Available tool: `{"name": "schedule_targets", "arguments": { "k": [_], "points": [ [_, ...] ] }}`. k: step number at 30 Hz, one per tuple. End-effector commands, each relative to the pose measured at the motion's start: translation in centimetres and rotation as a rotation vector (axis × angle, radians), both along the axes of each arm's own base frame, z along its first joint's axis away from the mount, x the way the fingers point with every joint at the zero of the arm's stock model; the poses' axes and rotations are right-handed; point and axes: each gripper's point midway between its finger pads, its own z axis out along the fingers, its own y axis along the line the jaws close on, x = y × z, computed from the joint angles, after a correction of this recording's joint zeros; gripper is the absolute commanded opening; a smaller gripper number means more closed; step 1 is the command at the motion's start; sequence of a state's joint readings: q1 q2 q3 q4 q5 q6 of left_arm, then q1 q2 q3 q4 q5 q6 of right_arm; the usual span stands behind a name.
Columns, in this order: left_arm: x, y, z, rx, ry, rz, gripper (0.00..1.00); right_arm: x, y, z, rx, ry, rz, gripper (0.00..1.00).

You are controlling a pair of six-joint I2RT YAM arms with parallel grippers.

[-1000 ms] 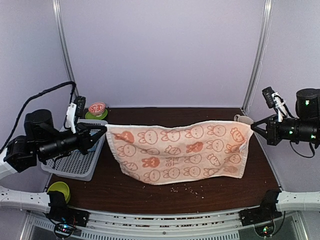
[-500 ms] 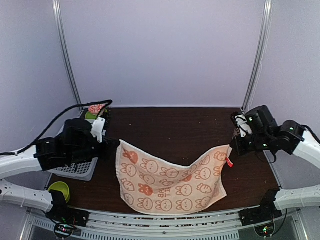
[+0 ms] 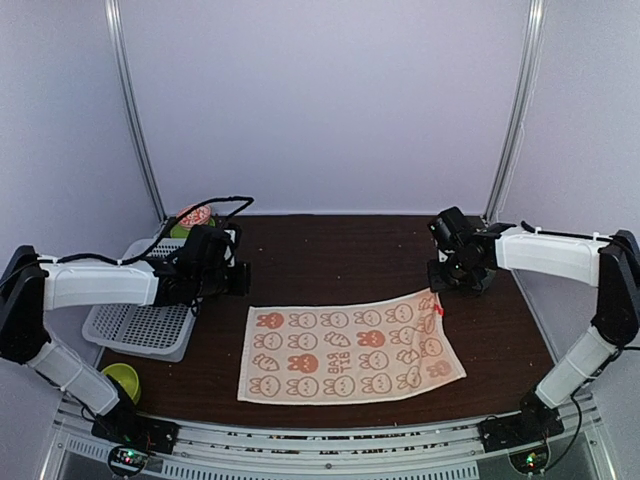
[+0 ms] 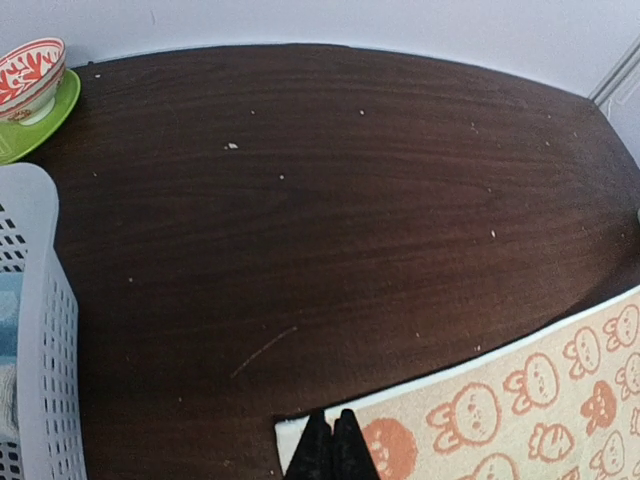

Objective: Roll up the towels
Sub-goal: Flatten out the towel at the center of the board, then pick up the towel from the center of the board.

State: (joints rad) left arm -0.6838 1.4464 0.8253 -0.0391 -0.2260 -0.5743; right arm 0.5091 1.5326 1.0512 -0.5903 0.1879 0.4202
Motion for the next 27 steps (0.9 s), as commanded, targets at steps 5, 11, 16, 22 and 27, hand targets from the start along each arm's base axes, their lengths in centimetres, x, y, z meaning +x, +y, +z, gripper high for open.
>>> {"name": "schedule_targets", "arguments": {
  "k": [5, 11, 16, 22, 27],
  "points": [
    [4.5, -1.6, 2.3, -0.053, 0.024, -0.026, 0.00, 3.8, 1.1, 0.0, 0.023, -0.001, 0.015, 0.00],
    [0.7, -0.9, -2.5, 0.040, 0.334, 0.020, 0.50, 2.7, 1.3, -0.4, 0.051, 0.021, 0.031, 0.00],
    [-1.6, -0.4, -6.0, 0.105, 0.464, 0.090, 0.86, 1.8, 1.3, -0.3, 0.068, 0.028, 0.043, 0.00],
    [-0.9, -0.2, -8.3, 0.186, 0.522, 0.127, 0.80, 1.5, 1.5, 0.3, 0.087, 0.023, 0.064, 0.00],
    [-0.6, -0.4, -9.8, 0.181, 0.569, 0.126, 0.68, 1.3, 2.0, 0.6, 0.122, 0.015, 0.078, 0.00]
  ]
}}
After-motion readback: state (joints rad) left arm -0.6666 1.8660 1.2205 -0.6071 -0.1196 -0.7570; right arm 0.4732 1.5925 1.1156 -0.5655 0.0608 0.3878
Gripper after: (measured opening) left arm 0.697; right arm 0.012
